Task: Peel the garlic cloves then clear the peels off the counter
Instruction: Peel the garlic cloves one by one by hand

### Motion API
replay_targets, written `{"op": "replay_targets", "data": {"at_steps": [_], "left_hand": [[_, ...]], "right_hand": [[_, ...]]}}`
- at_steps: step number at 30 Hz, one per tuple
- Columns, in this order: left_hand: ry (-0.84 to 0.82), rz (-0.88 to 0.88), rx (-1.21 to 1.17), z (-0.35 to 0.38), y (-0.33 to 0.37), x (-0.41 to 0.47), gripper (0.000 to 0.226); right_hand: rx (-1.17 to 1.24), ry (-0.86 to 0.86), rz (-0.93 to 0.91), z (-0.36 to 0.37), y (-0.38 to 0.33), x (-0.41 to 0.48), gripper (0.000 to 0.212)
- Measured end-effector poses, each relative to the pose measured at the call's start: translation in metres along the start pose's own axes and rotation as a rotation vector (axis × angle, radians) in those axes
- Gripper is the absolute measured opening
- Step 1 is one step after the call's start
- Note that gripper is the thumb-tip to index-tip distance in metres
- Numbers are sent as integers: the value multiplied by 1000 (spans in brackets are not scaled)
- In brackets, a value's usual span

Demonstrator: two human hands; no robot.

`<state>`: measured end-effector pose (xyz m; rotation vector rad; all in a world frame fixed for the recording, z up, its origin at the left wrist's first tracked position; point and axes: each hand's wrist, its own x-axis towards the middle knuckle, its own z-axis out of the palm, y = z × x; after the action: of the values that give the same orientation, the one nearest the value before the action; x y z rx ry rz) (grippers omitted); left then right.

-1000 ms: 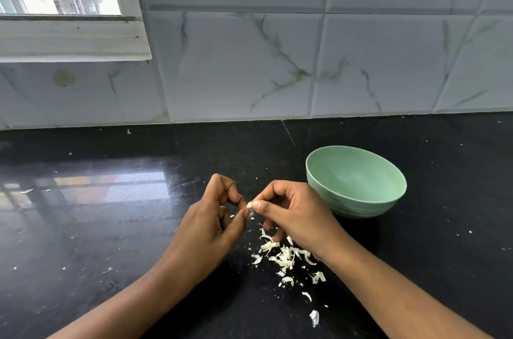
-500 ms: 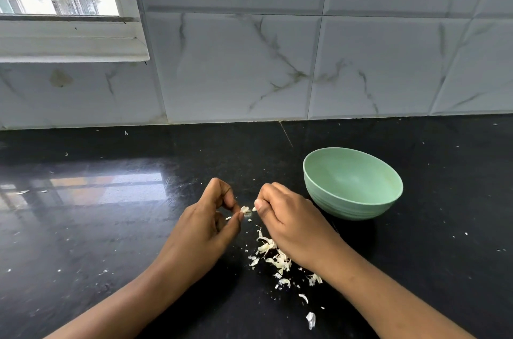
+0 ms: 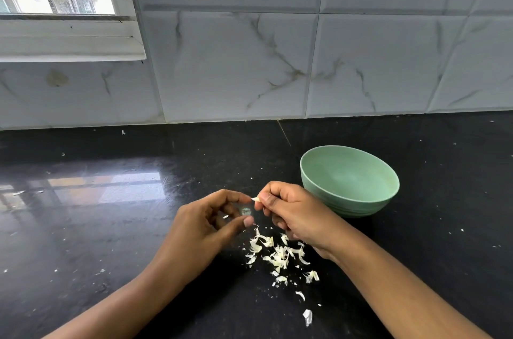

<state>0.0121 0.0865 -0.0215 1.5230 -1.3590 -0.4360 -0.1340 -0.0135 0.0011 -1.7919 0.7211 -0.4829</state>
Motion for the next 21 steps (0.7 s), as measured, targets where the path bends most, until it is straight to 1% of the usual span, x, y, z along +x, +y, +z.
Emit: {"op": "replay_targets", "data": {"at_steps": [2, 4, 7, 10, 13, 18, 21], "left_hand": [[15, -6, -51, 0, 2, 0, 26], [36, -15, -89, 0, 3, 0, 18], [54, -20, -145, 0, 4, 0, 10], [42, -13, -144, 0, 6, -1, 4], [40, -11, -144, 0, 6, -2, 4], [71, -43, -167, 0, 7, -1, 13], [80, -66, -182, 1, 8, 0, 12]], "right_hand": [[9, -43, -14, 2, 0, -1, 22], [22, -69, -32, 4, 1, -1, 19], [33, -74, -52, 4, 2, -2, 19], [-10, -62, -78, 1, 2, -1, 25], [-59, -58, -101, 1, 3, 0, 25], [-112, -55, -117, -1, 2, -1, 30], [-79, -25, -109, -5, 0, -1, 28]]}}
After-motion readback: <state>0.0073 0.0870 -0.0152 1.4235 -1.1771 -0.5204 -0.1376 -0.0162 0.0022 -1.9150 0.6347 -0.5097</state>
